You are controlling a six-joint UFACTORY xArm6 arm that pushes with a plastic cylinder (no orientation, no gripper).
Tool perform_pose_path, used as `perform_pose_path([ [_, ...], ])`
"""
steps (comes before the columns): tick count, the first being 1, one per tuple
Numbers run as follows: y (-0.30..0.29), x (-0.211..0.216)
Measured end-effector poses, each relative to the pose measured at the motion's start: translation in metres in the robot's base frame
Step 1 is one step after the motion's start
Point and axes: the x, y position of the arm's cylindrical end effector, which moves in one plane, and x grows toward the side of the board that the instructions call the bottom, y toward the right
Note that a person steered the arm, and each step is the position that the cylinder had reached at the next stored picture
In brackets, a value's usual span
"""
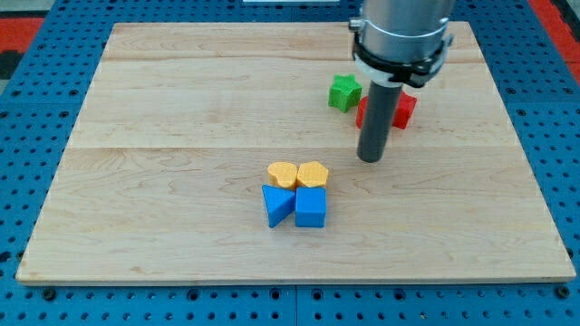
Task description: Push the green star towards the top of the board
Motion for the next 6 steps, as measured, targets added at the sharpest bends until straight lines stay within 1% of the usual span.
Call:
perform_pose_path([
  [1, -0.032, -0.023],
  [2, -0.037, -0.045],
  [3, -0.037, -0.07],
  [5, -0.026, -0.085],
  [6, -0.002, -0.093],
])
